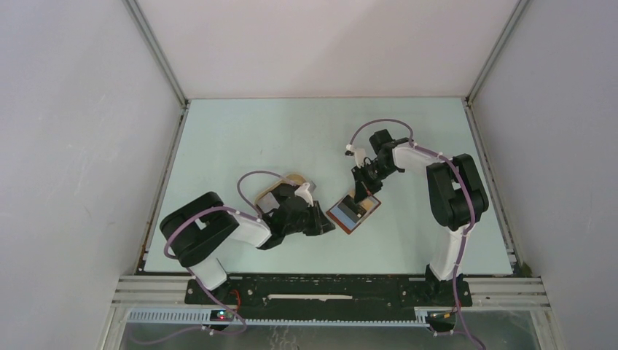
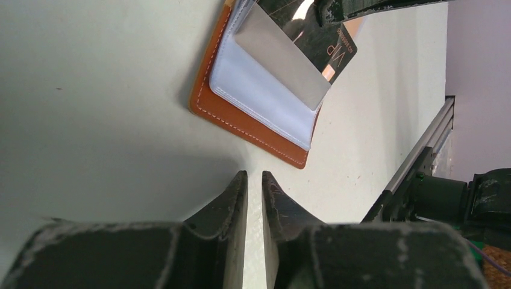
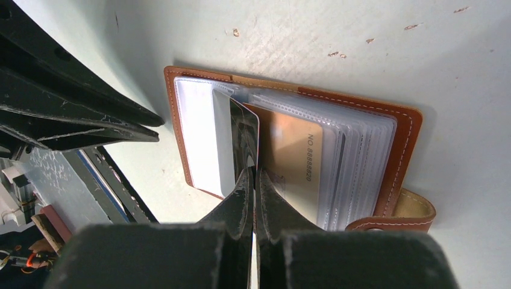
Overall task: Put the credit cards into the card holder
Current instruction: Insert the credit card into the card holder.
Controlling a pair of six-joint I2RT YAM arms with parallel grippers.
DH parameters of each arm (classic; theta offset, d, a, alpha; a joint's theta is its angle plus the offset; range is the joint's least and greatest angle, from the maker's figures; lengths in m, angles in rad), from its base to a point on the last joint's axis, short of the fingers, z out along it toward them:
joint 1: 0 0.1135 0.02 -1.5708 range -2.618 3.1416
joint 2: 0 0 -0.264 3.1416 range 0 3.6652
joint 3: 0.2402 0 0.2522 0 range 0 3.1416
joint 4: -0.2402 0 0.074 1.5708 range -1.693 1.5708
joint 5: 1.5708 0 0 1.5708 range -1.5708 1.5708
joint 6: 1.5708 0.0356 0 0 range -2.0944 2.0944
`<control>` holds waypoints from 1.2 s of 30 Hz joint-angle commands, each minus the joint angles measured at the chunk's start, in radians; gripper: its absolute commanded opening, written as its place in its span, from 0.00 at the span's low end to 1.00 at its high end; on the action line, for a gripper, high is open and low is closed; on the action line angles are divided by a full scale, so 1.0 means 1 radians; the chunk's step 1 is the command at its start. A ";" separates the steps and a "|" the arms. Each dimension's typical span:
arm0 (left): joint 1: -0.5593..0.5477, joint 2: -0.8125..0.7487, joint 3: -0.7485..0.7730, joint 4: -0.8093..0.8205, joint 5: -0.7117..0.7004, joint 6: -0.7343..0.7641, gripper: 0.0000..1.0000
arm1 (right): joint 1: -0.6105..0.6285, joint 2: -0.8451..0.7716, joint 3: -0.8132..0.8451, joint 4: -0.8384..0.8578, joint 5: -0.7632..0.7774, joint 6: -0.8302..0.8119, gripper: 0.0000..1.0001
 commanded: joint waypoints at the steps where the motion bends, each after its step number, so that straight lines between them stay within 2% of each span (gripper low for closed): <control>1: 0.004 0.022 0.012 -0.019 0.006 0.019 0.18 | 0.007 0.018 0.018 -0.023 0.027 -0.015 0.00; 7: 0.004 0.093 0.061 -0.019 0.027 0.013 0.13 | 0.012 0.028 0.018 -0.031 0.016 -0.021 0.00; 24: 0.016 0.120 0.073 -0.018 0.031 0.017 0.12 | 0.082 0.072 0.048 -0.085 0.019 -0.047 0.01; 28: 0.017 0.103 0.059 -0.011 0.030 0.020 0.12 | 0.084 0.046 0.051 -0.093 0.013 -0.060 0.06; 36: 0.018 0.012 0.011 -0.006 0.030 0.040 0.17 | 0.084 -0.056 0.051 -0.096 0.037 -0.094 0.26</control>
